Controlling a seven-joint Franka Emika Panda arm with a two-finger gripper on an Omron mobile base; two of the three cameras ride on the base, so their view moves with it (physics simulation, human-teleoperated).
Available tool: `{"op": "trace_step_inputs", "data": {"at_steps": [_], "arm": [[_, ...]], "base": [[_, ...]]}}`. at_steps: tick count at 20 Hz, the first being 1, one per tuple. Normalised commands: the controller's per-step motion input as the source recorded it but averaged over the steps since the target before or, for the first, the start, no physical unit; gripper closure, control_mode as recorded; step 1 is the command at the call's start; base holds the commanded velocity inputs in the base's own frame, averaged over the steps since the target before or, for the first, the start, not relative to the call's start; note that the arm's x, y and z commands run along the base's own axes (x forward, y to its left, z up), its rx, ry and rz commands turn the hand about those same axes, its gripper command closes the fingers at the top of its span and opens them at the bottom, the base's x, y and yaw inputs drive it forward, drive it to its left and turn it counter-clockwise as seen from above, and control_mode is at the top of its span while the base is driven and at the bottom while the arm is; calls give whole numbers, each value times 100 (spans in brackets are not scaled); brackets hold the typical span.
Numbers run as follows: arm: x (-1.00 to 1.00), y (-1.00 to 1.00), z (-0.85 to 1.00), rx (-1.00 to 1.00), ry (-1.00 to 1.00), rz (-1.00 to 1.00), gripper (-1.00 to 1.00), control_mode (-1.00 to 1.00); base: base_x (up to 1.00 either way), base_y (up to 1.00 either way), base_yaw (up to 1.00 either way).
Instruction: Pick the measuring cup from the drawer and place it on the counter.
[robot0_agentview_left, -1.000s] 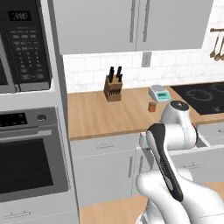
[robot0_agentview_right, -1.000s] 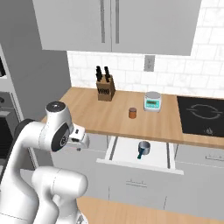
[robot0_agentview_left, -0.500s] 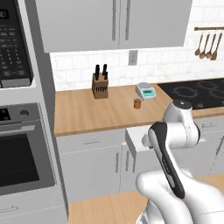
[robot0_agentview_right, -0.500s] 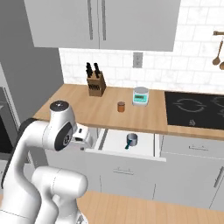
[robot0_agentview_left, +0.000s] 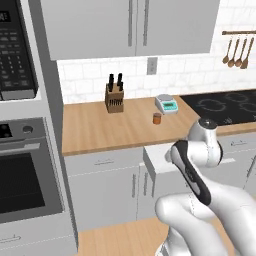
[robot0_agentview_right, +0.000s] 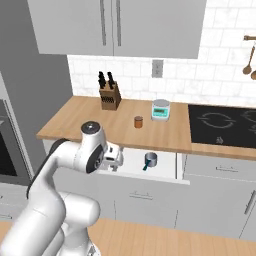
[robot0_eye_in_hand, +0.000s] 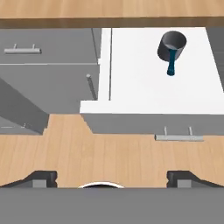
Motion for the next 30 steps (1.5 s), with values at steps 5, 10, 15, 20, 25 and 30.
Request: {"op": "trace_step_inputs", "data": {"at_steps": [5, 10, 15, 20, 25, 30], "arm": [[92, -33, -37, 0, 1, 0, -100, -100], [87, -67, -21, 0, 13, 0, -100, -100], [58, -47, -8, 0, 9, 0, -100, -100], [30, -16, -22, 0, 1, 0, -100, -100], [15, -11, -42, 0, 2, 0, -100, -100], [10, -1, -43, 0, 11, 0, -100, -100]], "base": [[0, 0, 0], [0, 0, 0], [0, 0, 0], [0, 0, 0], [0, 0, 0], [0, 0, 0]]}}
